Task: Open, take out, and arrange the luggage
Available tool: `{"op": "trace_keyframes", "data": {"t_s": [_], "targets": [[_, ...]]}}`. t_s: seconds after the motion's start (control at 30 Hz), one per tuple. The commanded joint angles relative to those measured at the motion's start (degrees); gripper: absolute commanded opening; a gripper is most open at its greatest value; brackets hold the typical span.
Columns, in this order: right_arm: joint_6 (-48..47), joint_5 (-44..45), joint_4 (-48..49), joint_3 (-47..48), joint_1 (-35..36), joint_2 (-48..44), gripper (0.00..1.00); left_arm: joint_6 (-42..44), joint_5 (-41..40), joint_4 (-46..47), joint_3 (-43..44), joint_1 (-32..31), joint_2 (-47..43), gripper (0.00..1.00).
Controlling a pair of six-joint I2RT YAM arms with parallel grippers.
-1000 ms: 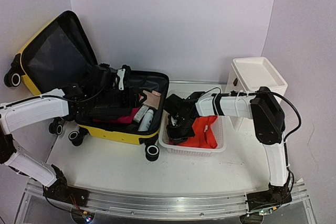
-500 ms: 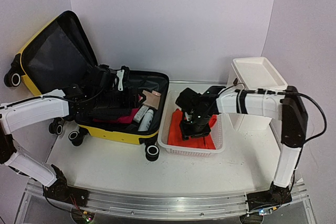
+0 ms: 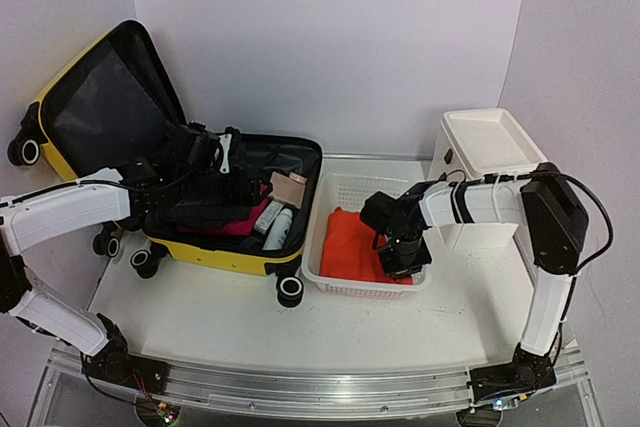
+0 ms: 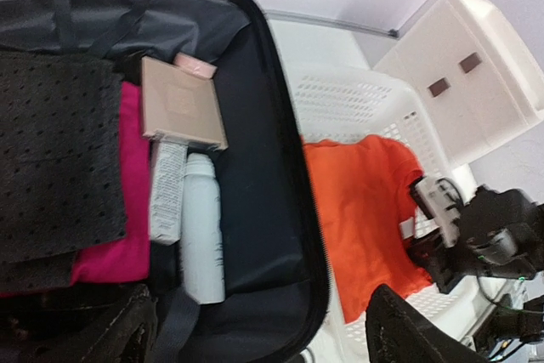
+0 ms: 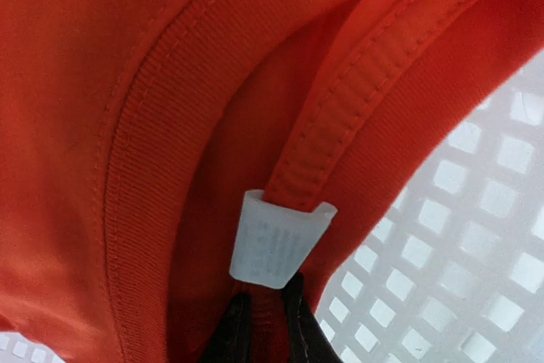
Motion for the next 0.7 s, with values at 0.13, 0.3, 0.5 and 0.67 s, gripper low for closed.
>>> {"op": "trace_keyframes", "data": {"t_s": [0.13, 0.3, 0.5, 0.67], "targets": [[-6.62, -8.02, -0.61, 6.99, 0.58, -7.92, 0.47, 8.36, -7.23, -13.60, 9.26, 2.75, 1.51, 0.91], [-10.42, -10.63, 2.54, 6.23, 0.52, -12.46, 0.75, 1.69, -2.29, -20.73, 13.56, 10.65, 7.59, 0.93], [-11.87, -10.45, 4.29, 6.40, 0.53, -13.89, 0.83, -9.19, 3.23, -20.58, 15.41, 17.51, 13.44, 0.84], [-12.40, -11.51, 6.30, 5.84, 0.57, -15.43, 0.83, -34.81, 1.83, -19.63, 13.72, 19.44, 15.52, 0.87]]}}
